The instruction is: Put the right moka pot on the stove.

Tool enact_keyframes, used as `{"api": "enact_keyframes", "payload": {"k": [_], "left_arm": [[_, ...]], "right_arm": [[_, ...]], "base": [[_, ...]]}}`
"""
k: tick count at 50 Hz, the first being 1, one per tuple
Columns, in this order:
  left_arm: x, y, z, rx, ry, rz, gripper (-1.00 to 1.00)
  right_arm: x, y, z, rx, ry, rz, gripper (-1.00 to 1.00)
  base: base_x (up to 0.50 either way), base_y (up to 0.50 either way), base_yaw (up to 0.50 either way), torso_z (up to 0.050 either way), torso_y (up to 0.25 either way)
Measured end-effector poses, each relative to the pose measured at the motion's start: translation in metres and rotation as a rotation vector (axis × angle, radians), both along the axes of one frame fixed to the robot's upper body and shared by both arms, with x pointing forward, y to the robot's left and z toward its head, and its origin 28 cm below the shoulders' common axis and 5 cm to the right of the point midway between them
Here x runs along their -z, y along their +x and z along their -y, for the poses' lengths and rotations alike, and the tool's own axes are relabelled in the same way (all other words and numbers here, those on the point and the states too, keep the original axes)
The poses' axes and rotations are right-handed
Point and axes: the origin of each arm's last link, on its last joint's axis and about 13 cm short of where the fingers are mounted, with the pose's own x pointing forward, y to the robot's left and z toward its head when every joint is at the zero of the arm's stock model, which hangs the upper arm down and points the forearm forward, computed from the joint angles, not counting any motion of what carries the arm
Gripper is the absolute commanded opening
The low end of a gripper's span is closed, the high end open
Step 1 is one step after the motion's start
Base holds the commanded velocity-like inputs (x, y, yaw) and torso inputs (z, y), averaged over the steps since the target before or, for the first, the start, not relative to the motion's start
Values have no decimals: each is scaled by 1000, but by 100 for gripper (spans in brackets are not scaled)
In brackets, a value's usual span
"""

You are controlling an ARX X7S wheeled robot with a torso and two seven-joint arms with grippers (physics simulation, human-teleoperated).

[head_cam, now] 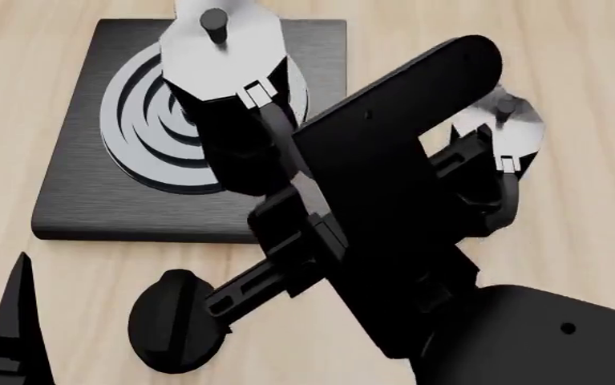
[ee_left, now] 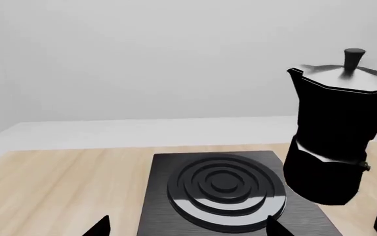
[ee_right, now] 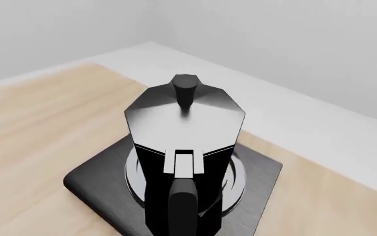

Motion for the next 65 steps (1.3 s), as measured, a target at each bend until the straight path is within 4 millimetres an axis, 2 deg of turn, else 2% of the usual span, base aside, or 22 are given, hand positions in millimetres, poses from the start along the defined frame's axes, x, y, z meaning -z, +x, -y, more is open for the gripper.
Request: {"api": "enact_keyframes", "payload": {"k": [22, 39, 65], "left_arm": [[0, -1, 0, 3, -1, 5, 100], [0, -1, 0, 6, -2, 6, 100], [-1, -2, 0, 12, -3, 15, 100]], "right_arm": [[-2, 54, -28, -23, 7, 2, -100], [-1, 94, -40, -13, 23, 1, -100], [14, 138, -60, -30, 41, -21, -100]], "base": [[0, 0, 0, 0, 1], [0, 0, 0, 1, 1], [0, 0, 0, 0, 1]]}}
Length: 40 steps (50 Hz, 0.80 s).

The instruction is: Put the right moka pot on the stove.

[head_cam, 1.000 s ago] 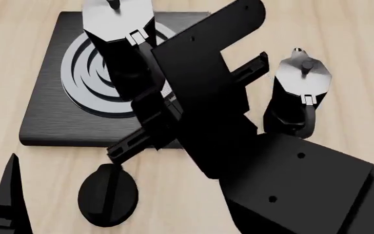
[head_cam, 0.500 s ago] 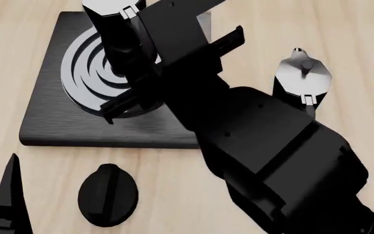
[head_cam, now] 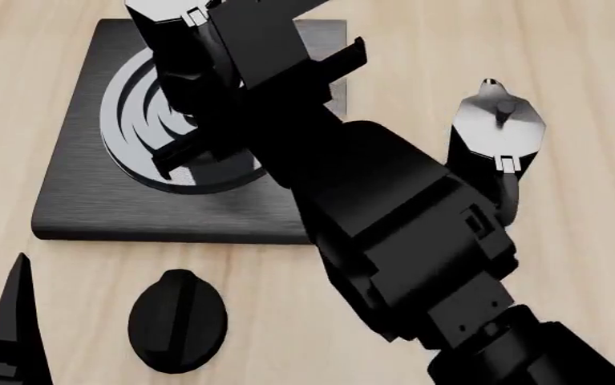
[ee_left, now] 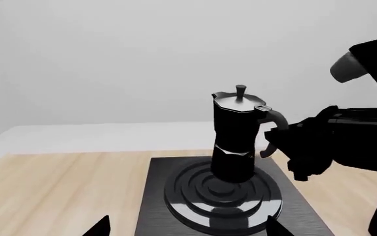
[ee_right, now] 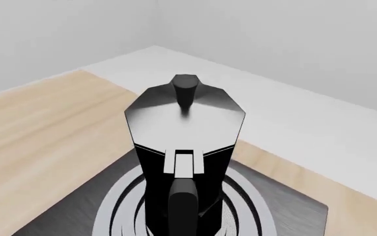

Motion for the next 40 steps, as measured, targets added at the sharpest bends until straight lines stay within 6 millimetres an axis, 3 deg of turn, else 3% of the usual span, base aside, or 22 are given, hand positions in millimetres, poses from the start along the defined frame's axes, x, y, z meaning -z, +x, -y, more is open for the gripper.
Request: {"api": "enact_keyframes", "payload": {"k": [24, 40], "left_arm": [[-1, -1, 0, 3, -2, 6, 100], [-1, -1, 0, 4, -3, 10, 100]], "right_arm": [[22, 28, -7, 3, 15, -30, -100], [35, 35, -6, 3, 43, -54, -100]], "base": [[0, 0, 0, 0, 1], [0, 0, 0, 0, 1]]}}
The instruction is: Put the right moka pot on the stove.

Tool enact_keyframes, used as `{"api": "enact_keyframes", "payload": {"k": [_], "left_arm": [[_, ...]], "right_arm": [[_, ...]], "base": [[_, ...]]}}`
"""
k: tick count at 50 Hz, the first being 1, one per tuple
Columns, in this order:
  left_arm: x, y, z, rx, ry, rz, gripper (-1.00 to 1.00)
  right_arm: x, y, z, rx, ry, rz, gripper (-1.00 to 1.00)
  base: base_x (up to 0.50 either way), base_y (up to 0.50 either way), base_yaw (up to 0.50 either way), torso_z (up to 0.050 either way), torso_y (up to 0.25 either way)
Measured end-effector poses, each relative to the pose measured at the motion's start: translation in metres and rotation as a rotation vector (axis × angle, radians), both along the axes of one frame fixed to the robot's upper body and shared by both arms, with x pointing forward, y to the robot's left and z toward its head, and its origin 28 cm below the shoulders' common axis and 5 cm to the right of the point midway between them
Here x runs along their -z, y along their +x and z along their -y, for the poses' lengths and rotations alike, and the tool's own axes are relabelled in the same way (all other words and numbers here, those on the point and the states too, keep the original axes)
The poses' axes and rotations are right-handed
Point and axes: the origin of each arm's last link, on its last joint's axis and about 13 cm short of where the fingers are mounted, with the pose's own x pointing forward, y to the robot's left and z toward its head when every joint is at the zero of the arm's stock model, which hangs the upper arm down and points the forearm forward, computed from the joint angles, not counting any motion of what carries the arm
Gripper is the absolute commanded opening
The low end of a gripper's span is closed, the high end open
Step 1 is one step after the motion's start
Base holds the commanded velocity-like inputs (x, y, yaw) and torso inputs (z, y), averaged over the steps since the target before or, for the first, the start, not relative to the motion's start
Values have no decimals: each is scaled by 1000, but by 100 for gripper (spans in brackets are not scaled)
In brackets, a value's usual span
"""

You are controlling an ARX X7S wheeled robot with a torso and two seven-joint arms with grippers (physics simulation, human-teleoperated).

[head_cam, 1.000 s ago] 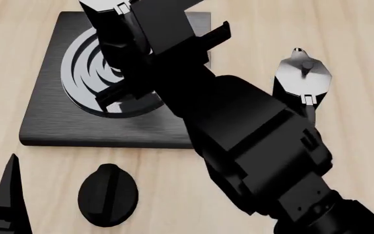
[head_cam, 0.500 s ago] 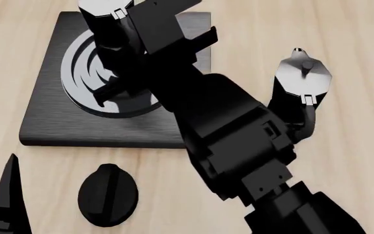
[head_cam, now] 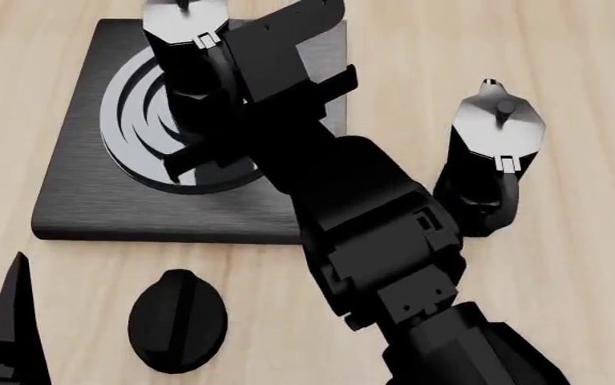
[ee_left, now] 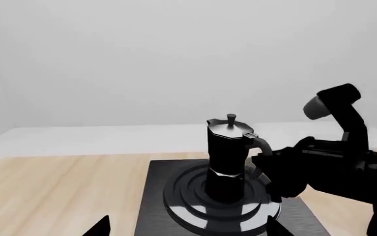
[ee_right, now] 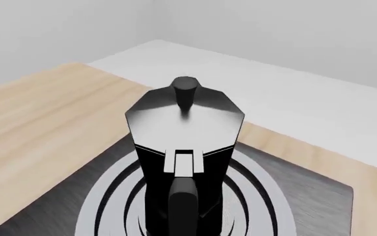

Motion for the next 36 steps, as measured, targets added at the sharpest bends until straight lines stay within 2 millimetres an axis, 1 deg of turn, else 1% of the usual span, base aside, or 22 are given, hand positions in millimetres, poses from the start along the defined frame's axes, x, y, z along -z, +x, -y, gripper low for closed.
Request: {"api": "enact_keyframes", "payload": {"k": [4, 5, 13, 19, 28, 36], "left_arm": [[0, 0, 0, 0, 0, 1, 100], [0, 0, 0, 0, 0, 1, 100], [0, 0, 0, 2, 0, 2, 100], [0, 0, 0, 3, 0, 2, 100], [0, 0, 0, 0, 0, 0, 100], [0, 0, 0, -3, 1, -2, 100]], "right_arm": [[1, 1, 0, -4, 12, -1, -100], [1, 1, 0, -5, 15, -1, 100], [8, 0, 2, -3, 16, -26, 100], [5, -6, 3, -11, 17, -25, 100], [-13, -26, 10, -20, 33, 12, 100], [-33, -56, 22, -18, 46, 56, 100]], "base": [[0, 0, 1, 0, 0], [0, 0, 0, 0, 0], [0, 0, 0, 0, 0], [0, 0, 0, 0, 0], [0, 0, 0, 0, 0], [0, 0, 0, 0, 0]]}}
